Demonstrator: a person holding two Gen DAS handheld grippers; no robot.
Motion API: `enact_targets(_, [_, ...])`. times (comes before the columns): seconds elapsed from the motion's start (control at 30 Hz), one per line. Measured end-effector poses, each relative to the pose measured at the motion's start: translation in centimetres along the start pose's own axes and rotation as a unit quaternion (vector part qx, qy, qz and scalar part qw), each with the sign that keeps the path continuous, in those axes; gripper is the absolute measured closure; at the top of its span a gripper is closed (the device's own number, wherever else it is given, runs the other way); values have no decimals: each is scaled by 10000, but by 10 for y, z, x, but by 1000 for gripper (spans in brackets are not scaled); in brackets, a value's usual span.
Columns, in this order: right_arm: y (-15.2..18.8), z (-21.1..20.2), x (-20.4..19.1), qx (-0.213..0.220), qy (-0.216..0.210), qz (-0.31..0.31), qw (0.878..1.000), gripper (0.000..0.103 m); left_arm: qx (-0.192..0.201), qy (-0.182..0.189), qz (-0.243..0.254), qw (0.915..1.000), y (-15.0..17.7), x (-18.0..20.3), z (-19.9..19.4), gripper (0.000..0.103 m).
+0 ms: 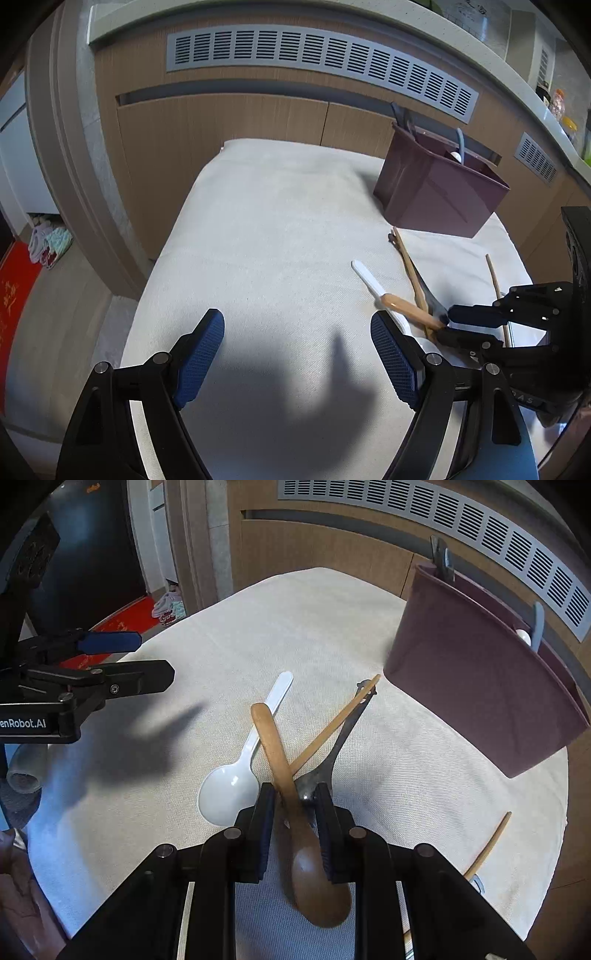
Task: Organize utensils
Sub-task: 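Grasp the wooden spoon with the right gripper while the left gripper grasps the white plastic spoon, then lift the wooden spoon with the right gripper while the left gripper lifts the white spoon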
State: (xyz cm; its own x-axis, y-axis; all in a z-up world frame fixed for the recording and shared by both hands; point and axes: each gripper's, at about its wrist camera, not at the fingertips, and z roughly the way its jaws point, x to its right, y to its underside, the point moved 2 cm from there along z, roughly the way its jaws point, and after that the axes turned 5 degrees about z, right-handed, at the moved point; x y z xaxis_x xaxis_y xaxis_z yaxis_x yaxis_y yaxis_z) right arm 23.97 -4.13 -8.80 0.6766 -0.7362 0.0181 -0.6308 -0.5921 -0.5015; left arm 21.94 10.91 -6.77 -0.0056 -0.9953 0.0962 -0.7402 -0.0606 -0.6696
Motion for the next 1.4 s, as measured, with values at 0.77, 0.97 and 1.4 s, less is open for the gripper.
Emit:
enact_targets(0.77, [66, -42, 104, 374, 377, 2334, 9709, 94, -425, 649, 1066, 9913, 27, 102, 8, 21])
enact_targets(0.97, [83, -58, 112, 889, 554, 2611, 9596, 87, -616, 335, 808, 9943, 25, 112, 25, 23])
enact_targets(1.4, [89, -69, 114, 1416, 672, 2711, 9497, 43, -428, 31, 694, 9967, 21, 100, 19, 66])
